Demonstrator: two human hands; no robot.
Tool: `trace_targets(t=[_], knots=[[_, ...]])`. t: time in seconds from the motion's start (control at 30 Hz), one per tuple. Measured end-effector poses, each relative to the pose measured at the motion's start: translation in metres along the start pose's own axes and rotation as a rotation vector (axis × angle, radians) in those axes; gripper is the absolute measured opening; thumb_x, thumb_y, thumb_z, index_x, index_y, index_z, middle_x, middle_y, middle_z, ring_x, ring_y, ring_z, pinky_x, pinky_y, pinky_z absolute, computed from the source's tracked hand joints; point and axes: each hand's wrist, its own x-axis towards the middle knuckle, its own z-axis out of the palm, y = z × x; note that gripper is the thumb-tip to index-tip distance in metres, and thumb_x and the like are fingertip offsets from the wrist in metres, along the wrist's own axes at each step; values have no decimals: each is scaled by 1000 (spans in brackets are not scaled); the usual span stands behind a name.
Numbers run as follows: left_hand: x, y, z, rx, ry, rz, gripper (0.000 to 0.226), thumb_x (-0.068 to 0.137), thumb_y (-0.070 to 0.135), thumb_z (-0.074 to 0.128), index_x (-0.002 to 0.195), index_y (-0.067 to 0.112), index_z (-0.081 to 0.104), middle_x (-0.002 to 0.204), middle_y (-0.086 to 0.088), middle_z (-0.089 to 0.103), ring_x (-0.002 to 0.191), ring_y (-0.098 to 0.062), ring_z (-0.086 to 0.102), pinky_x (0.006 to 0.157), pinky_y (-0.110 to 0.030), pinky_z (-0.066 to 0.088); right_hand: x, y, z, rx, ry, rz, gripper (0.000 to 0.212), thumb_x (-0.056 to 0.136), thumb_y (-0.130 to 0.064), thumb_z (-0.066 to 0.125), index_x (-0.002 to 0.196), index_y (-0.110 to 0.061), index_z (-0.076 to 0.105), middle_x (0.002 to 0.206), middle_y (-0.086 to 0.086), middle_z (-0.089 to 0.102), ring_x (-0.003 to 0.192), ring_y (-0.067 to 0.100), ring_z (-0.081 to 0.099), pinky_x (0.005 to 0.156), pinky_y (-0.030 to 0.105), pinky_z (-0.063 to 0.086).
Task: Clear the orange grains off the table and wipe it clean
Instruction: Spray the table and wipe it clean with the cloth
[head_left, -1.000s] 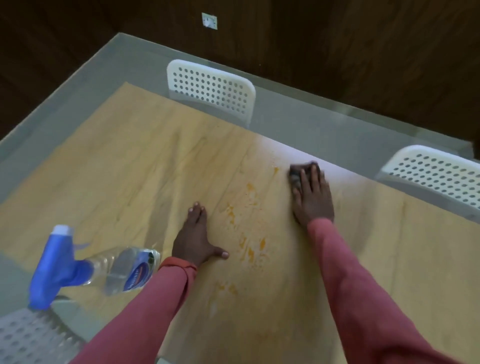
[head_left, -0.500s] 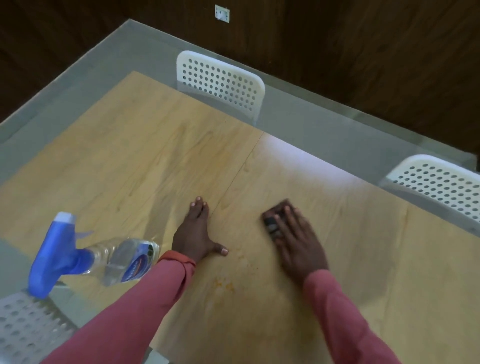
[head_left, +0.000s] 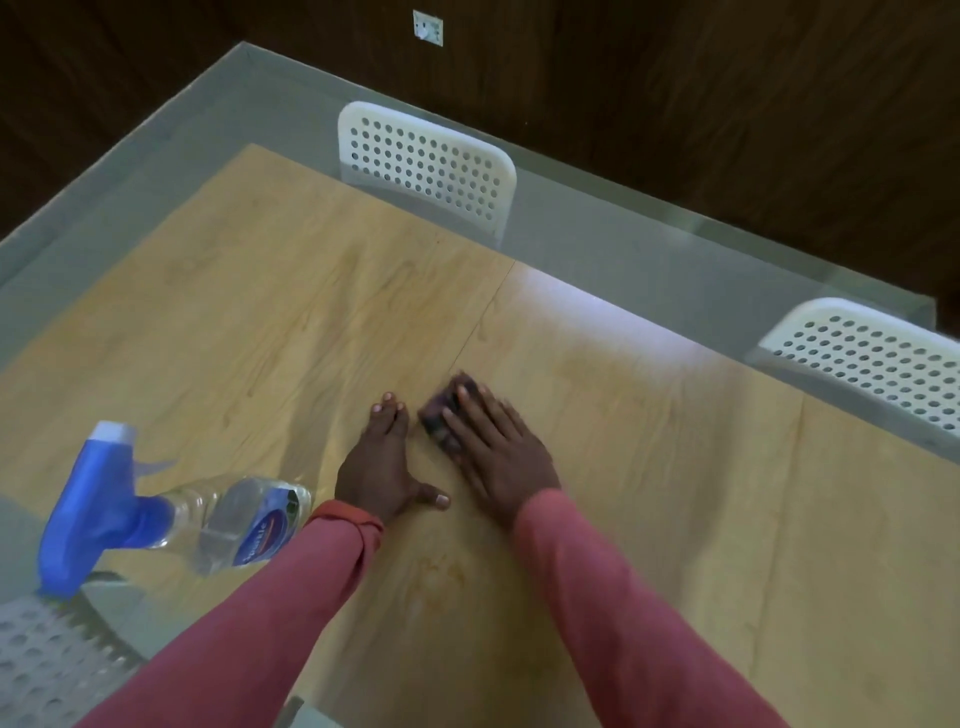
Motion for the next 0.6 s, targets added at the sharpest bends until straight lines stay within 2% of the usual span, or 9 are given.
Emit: trace_targets(t=[0.1,0.17,0.23,0.3,0.37,0.47,0.53,0.6], knots=[[-1,0,-2,24,-25,6,146,50,62,85,155,13,-5,161,1,-18,149,-15,-9,120,-31,14,-76,49,0,8,72,185,55,105,-40,31,156,-20,32,166,8,17,154,28,12,122,45,21],[-1,0,-2,30,-25,5,146,50,62,84,154,13,-5,160,1,-18,149,-15,-10,120,-32,14,-87,99,-15,12,68,362,60,102,-41,28,155,-15,35,165,12,16,154,29,13,122,46,21],[1,1,-1,34,-24,4,146,50,62,84,154,12,-5,161,1,-18,149,-16,-10,120,-32,14,-54,143,-31,6,68,535,65,100,-46,20,157,-16,31,167,11,10,154,28,9,124,43,14],[1,0,-1,37,-27,6,146,50,62,85,154,12,-5,161,0,-18,149,-16,-10,120,-33,15,2,165,-46,4,63,612,68,98,-49,13,160,-21,20,168,8,1,155,24,-1,125,41,7],[1,0,-1,36,-28,9,146,51,61,85,154,12,-6,161,0,-18,149,-16,-10,120,-33,15,60,156,-51,-21,44,550,65,101,-49,13,161,-22,12,169,7,-4,155,21,-9,126,42,5],[0,1,-2,28,-31,10,145,51,60,85,154,12,-5,161,0,-17,149,-16,-9,120,-33,14,98,88,-38,-3,1,340,61,105,-46,17,161,-24,9,168,6,-6,155,23,-10,125,47,9],[-1,2,-3,33,-21,8,145,51,59,85,155,11,-3,161,-1,-15,149,-16,-8,119,-32,14,70,35,-22,-23,-38,156,60,106,-46,18,161,-25,8,168,4,-5,154,24,-10,126,45,6],[-1,3,-4,37,-16,4,144,51,59,86,155,11,-2,162,-1,-14,149,-17,-7,120,-33,15,12,10,-5,-22,-36,36,58,107,-44,24,160,-24,15,168,4,4,155,26,-3,126,42,6]])
